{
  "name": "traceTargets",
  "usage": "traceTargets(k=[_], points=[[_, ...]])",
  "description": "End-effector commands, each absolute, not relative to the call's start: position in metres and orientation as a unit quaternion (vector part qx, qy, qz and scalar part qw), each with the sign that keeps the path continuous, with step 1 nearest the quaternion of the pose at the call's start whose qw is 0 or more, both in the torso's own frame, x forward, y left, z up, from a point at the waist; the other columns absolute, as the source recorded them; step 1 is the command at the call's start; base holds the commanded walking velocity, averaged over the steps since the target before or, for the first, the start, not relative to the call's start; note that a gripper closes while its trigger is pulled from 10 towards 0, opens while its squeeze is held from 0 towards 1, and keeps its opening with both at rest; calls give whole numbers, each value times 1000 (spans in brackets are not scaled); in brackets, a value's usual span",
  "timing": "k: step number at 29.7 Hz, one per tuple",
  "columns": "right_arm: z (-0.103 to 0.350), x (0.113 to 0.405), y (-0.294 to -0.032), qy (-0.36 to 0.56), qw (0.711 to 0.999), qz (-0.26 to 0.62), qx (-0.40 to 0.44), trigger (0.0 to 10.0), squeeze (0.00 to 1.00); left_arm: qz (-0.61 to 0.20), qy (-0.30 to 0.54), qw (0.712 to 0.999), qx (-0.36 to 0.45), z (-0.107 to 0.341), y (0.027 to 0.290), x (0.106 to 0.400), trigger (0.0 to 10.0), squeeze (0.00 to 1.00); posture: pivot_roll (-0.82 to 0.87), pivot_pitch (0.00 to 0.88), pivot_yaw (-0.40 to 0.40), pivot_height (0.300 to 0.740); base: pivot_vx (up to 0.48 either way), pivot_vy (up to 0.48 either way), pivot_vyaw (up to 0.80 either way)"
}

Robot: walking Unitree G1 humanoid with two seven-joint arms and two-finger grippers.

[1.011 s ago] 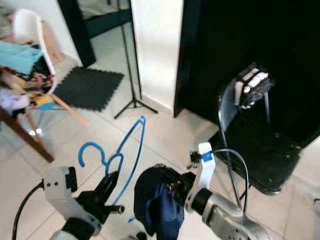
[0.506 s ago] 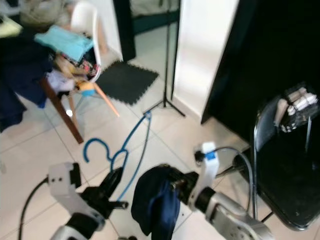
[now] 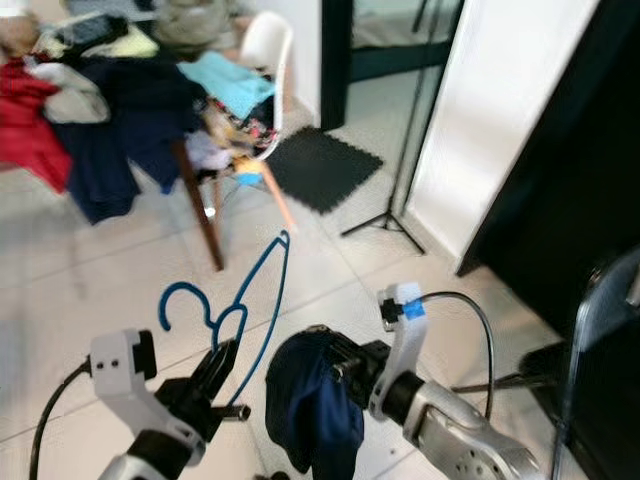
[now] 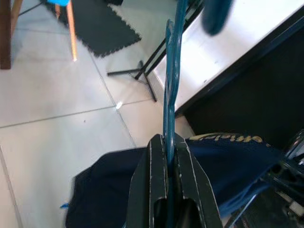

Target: Hang hanger

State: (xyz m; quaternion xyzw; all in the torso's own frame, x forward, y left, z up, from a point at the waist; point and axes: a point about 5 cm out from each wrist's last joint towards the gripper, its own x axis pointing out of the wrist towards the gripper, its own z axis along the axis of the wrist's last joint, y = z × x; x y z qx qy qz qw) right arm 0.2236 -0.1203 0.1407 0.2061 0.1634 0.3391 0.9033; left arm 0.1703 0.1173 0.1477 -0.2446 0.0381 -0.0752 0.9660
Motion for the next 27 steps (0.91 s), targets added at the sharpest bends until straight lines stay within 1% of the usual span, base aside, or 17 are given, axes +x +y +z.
traceTargets(k=[1,6,7,14,15,16,19,22,24,25,26,27], points=[[142,223,-120,163,895,350,223,10000,0,-70,47,966,-243,145,119,170,10000,0,18,133,-87,740,401,0,0],[144,225,-120,159,893,353,229,10000,0,-56,41,969,-237,146,123,172,10000,0,19,135,-84,740,448,0,0],[145,226,-120,156,896,356,215,10000,0,-52,38,970,-233,146,124,172,10000,0,18,130,-85,740,480,0,763],[147,228,-117,145,896,372,194,10000,0,-44,29,974,-219,148,128,176,10000,0,17,119,-83,740,480,0,763],[150,234,-117,136,895,378,193,10000,0,-27,19,977,-212,151,135,180,10000,0,19,113,-86,740,480,0,763],[150,234,-117,136,895,378,193,10000,0,-27,19,977,-212,151,135,180,10000,0,19,113,-86,740,480,0,763],[162,250,-119,102,897,390,178,10000,0,27,-24,980,-194,165,161,194,10000,0,22,109,-83,740,480,0,763],[165,253,-119,93,899,392,173,10000,0,37,-35,981,-188,168,167,197,10000,0,23,101,-82,740,480,0,763],[176,265,-120,69,903,387,174,10000,0,57,-61,982,-171,179,179,204,10000,0,25,98,-81,740,480,0,763],[192,277,-118,37,904,388,174,10000,0,66,-93,983,-145,194,190,211,10000,0,28,87,-73,740,480,0,763],[192,277,-118,37,904,388,174,10000,0,66,-93,983,-145,194,190,211,10000,0,28,87,-73,740,480,0,763],[204,284,-116,14,904,389,174,10000,0,72,-116,982,-128,206,197,214,10000,0,28,87,-73,740,480,0,763]])
